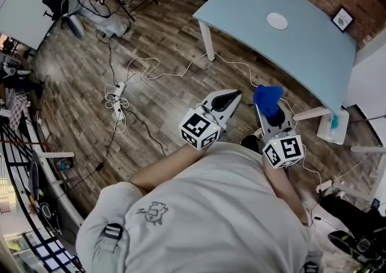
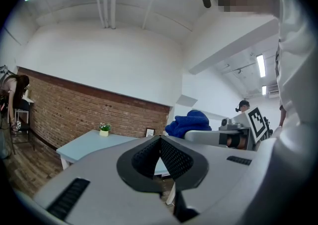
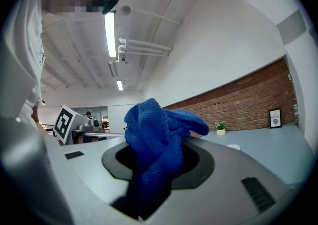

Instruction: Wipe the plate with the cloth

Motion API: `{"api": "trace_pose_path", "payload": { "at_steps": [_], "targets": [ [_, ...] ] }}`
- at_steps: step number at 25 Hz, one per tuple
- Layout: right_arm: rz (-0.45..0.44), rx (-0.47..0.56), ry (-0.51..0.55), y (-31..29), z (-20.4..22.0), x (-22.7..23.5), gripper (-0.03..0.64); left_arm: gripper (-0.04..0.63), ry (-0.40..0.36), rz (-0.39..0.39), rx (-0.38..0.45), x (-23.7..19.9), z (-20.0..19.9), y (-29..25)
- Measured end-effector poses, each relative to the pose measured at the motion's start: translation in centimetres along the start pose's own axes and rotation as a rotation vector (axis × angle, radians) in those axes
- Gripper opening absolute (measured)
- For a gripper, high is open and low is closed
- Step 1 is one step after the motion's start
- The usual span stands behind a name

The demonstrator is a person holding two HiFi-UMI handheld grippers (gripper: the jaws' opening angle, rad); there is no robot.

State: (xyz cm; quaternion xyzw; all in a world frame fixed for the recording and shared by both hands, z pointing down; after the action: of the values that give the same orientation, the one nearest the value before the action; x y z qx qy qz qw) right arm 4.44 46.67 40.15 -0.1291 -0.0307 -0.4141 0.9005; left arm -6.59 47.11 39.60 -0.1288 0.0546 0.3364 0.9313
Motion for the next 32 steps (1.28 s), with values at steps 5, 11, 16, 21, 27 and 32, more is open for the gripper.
{"api": "trace_pose_path", "payload": {
  "at_steps": [5, 11, 16, 21, 27, 32],
  "targets": [
    [-0.004, -0.008, 0.006, -1.5, -0.3, 1.3, 0.136, 0.008, 0.032, 0.002, 0.016, -1.2, -0.6, -1.3],
    [-0.007, -0.007, -0.004, -3.4, -1.2, 4.2, 0.136, 0.008, 0.019, 0.007, -0.003, -2.6, -1.2, -4.4],
    [-0.022, -0.017, -0.005, -5.3, -1.5, 7.1, 0.136, 0.008, 0.029, 0.001, -0.022, -4.4, -1.4, -7.5],
    [-0.019, -0.003, 0.014, -6.9, -2.4, 11.6, 0.137, 0.008, 0.059, -0.010, -0.032, -6.3, -2.0, -11.9],
    [-0.027, -0.003, -0.003, -8.7, -3.7, 18.9, 0.137, 0.008, 0.065, -0.017, -0.047, -7.8, -3.5, -19.2],
    [-0.029, -0.013, -0.007, -9.6, -5.2, 26.3, 0.136, 0.008, 0.065, -0.022, -0.050, -8.4, -5.1, -26.6]
  ]
}}
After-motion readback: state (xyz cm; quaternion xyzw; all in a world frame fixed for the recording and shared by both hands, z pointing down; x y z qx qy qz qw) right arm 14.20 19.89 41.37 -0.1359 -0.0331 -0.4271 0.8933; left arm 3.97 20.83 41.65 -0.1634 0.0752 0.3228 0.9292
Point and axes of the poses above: the fingertips, and each gripper's own axes: y backward along the fingers, x to its right, z out of its underside, the point moved 3 cm from there along y, backward along the fingers, and after that the axes turned 11 degrees about -x, right-handed, at the moved point
